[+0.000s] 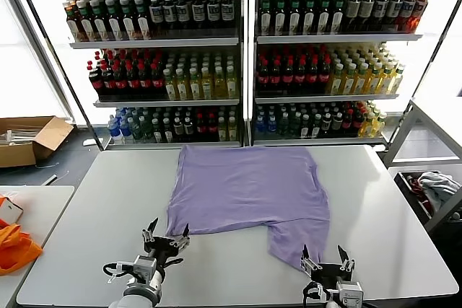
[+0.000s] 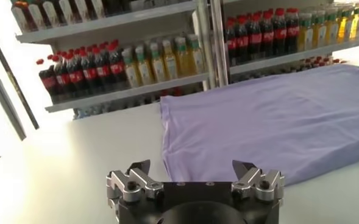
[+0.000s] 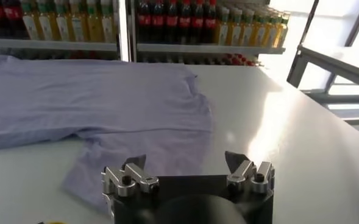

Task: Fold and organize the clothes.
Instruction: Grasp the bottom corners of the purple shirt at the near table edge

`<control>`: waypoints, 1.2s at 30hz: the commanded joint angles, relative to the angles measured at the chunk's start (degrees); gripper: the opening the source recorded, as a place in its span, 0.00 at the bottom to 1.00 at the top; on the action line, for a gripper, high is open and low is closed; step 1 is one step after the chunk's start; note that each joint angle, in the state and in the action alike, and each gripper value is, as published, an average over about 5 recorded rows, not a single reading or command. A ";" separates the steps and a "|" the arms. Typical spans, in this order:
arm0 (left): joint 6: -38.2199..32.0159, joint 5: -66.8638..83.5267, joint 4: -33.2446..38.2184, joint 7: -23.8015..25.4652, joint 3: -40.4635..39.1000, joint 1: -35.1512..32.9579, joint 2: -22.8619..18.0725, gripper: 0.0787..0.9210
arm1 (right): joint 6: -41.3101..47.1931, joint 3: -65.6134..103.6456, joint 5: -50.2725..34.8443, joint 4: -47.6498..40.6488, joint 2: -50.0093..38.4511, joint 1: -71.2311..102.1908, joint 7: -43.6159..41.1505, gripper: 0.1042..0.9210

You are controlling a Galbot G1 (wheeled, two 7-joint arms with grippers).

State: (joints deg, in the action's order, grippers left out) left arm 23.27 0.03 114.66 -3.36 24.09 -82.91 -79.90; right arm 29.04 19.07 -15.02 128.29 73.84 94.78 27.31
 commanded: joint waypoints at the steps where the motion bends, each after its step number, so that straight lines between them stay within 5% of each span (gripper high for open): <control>1: 2.96 5.18 -1.31 -0.20 0.42 1.35 0.43 0.88 | 0.17 -0.70 0.19 -0.93 0.75 0.33 0.87 0.88; 18: 3.73 6.97 -3.57 -0.78 -0.06 2.39 1.25 0.88 | -0.42 -2.16 1.45 -4.84 2.72 -0.17 0.58 0.88; 24: 5.29 7.42 -3.17 -0.67 -0.36 1.48 1.57 0.77 | -1.09 -2.81 1.75 -5.45 2.51 0.33 0.06 0.85; 36: 7.00 7.27 -1.14 -0.49 -1.28 0.34 1.13 0.35 | -3.49 -2.70 1.65 -6.39 1.96 0.70 -0.16 0.41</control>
State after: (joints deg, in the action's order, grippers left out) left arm 29.21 7.04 112.87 -3.93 23.00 -82.15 -78.58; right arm 26.36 16.51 -13.22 122.54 75.78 95.37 27.13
